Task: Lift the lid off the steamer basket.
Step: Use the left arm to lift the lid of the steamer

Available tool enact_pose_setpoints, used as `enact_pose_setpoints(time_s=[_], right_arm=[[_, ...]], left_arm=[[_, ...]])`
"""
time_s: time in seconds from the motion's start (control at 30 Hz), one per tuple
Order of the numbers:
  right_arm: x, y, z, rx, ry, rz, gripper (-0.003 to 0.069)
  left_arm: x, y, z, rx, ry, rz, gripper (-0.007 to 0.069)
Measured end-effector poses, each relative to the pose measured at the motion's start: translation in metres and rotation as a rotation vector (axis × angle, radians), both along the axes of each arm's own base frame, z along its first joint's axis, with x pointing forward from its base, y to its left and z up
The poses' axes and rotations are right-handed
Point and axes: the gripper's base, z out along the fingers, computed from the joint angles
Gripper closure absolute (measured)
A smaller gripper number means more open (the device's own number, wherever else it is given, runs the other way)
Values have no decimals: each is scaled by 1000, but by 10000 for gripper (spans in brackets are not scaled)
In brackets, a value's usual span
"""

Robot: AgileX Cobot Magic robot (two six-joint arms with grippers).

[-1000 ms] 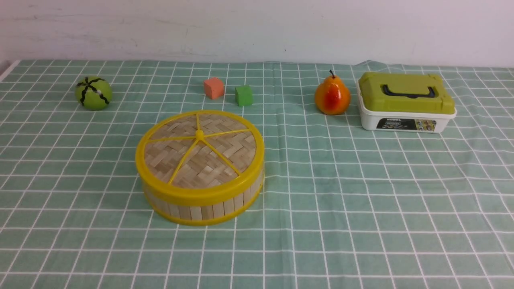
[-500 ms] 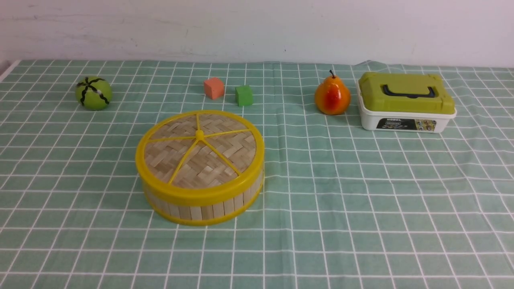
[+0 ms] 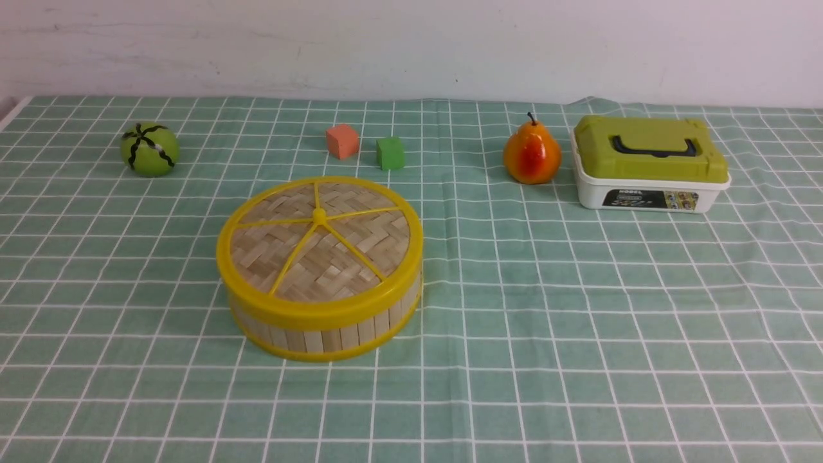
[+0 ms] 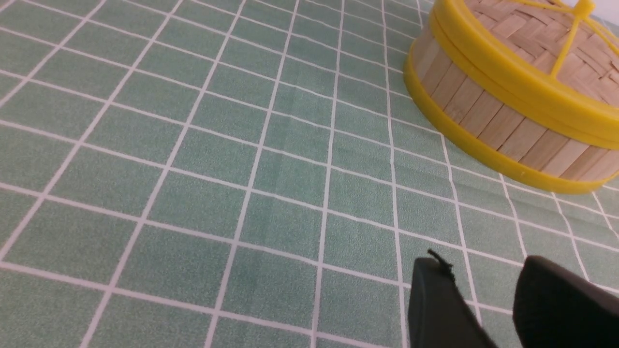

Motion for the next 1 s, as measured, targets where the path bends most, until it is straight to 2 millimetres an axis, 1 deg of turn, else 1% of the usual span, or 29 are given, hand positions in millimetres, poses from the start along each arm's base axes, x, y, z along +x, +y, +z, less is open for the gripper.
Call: enact_pose_setpoints(time_s=[0.1,0.13,0.23,0.27,0.33,0.4,0.63,0.7,0.83,1.0], right_arm=[[0,0,0,0,0,0,418],[0,0,0,0,0,0,418],[0,0,0,0,0,0,418],[0,0,0,0,0,0,418],[0,0,0,0,0,0,418],[0,0,0,0,0,0,418],[0,0,0,0,0,0,418],[0,0,0,0,0,0,418],[0,0,0,0,0,0,418],[0,0,0,0,0,0,418]], left_arm=[[1,-2,2,-91,-20,4,386],[1,-4,3,-192,-23,10,386],[1,-12,8,-667,2,48,386],[1,-13,8,-693,4,50,386],[1,-16,13,-964,8,72,386],[1,-16,16,-1065,-10,78,386],[4,-9,27,-1175,-146,106,386],[4,-3,33,-1228,-236,130,386],[4,1,37,-1237,-297,144,386],[4,2,37,-1221,-306,144,386]])
